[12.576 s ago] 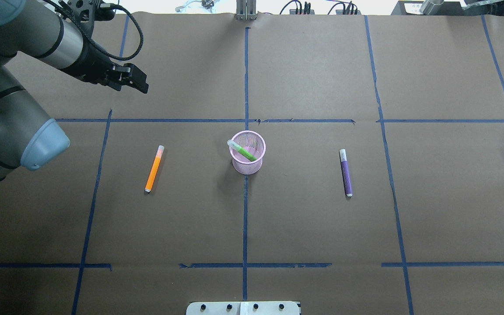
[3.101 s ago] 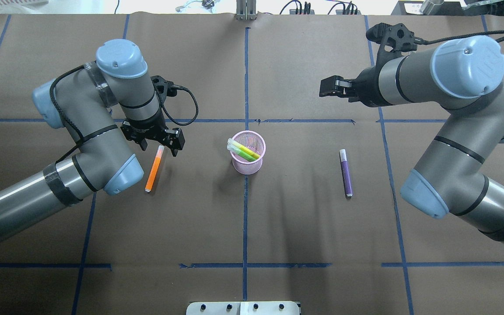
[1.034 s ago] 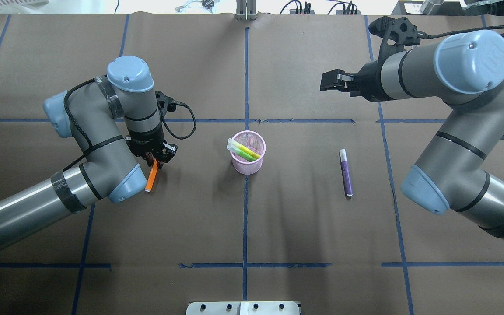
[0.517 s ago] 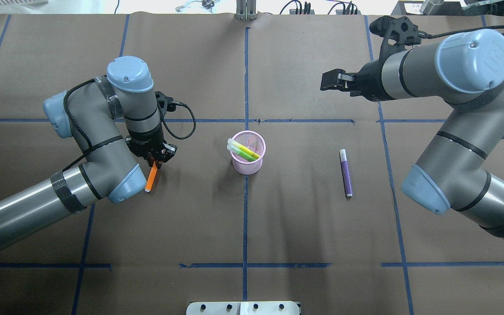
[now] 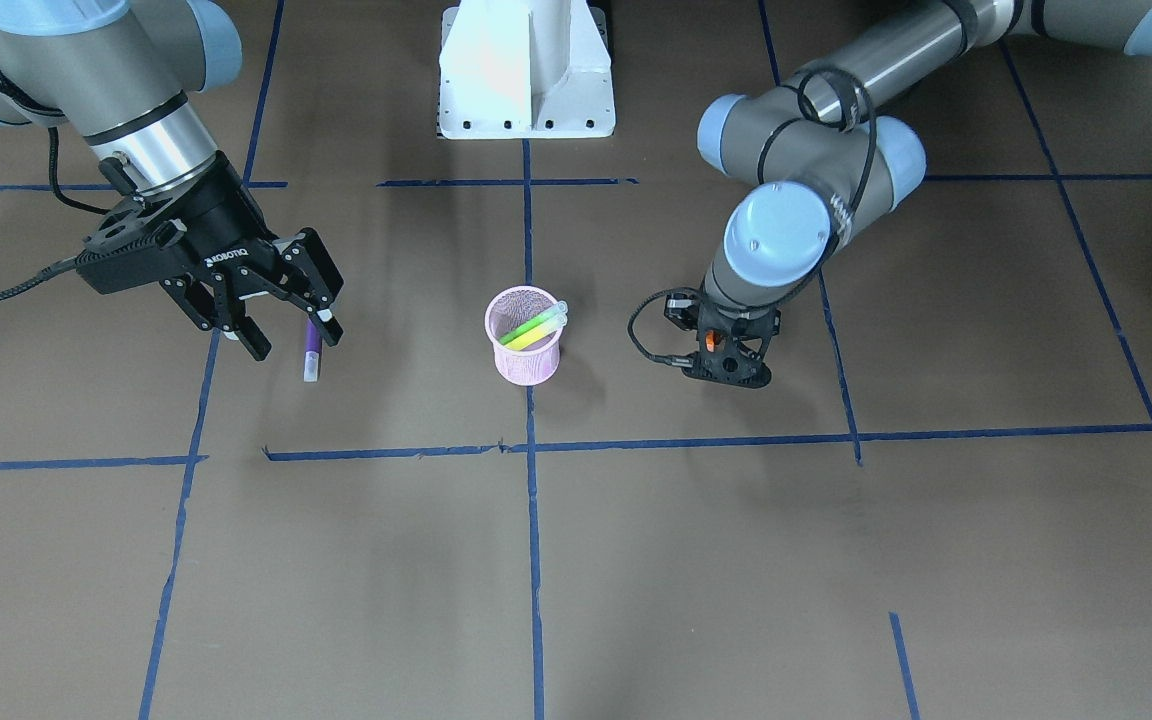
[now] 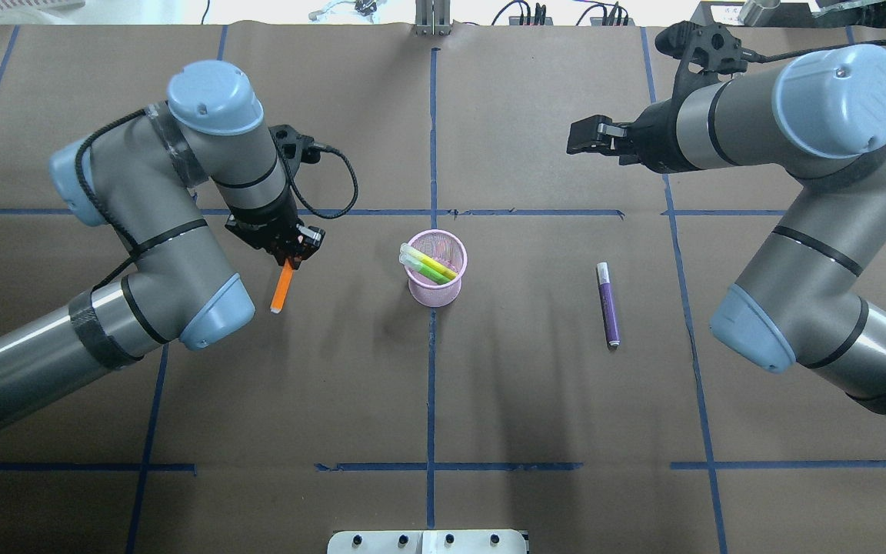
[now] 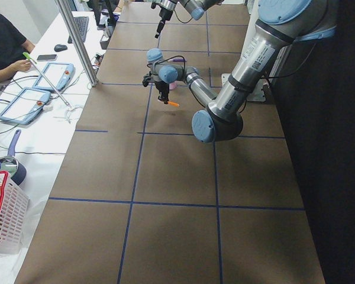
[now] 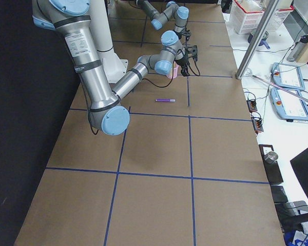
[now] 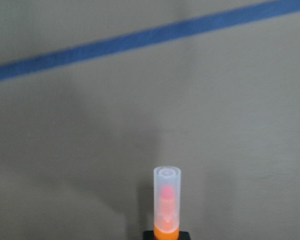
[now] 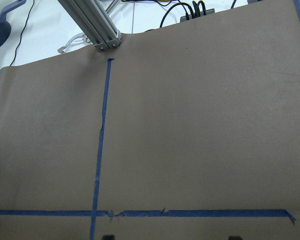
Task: Collect pens into pen holder
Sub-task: 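Lift the orange highlighter with the left gripper and carry it over the cup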
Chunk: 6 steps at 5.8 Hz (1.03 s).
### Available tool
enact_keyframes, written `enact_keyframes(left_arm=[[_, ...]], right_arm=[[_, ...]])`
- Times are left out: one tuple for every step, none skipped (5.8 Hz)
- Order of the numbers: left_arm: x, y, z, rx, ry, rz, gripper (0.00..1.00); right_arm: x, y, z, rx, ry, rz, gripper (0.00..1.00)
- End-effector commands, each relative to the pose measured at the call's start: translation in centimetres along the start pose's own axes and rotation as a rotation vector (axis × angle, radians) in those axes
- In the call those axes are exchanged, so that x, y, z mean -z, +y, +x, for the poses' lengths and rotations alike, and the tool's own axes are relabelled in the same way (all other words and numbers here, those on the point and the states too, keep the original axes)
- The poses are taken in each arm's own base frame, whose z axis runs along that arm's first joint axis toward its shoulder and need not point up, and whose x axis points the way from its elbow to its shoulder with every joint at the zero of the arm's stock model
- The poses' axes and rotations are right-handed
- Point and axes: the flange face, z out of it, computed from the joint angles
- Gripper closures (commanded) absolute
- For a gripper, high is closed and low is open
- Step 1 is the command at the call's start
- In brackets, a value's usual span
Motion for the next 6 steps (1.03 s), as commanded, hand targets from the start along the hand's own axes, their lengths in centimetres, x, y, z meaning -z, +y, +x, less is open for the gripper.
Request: enact_keyframes(left_arm=[[7.2,1.3,2.9,-0.100,0.039,0.190,1.00],[8.8,1.3,4.8,-0.153,0.073,0.280,1.00],[10.2,1.2,8.3,-0.209,0.094,0.319,1.00],[12.5,0.7,11.0,-0.229,0.113,0.370,1.00],[11.4,1.5,14.1,-0.276,0.095,0.466,1.00],[7.5,3.9,18.1,-0.305,0.003,0.584,1.00]], right_arm=[[0.1,-0.2,0.3,-0.002,0.002,0.004,0.18],[0.4,-0.2,0.2,-0.002,-0.001,0.006,0.17],[0.9,-0.6,0.3,-0.005,-0.004,0.017,0.17],[0.9,-0.6,0.2,-0.006,-0.006,0.017,0.16],[1.0,-0.6,0.3,-0.007,-0.006,0.019,0.16],[1.1,-0.8,0.3,-0.008,-0.005,0.021,0.16]])
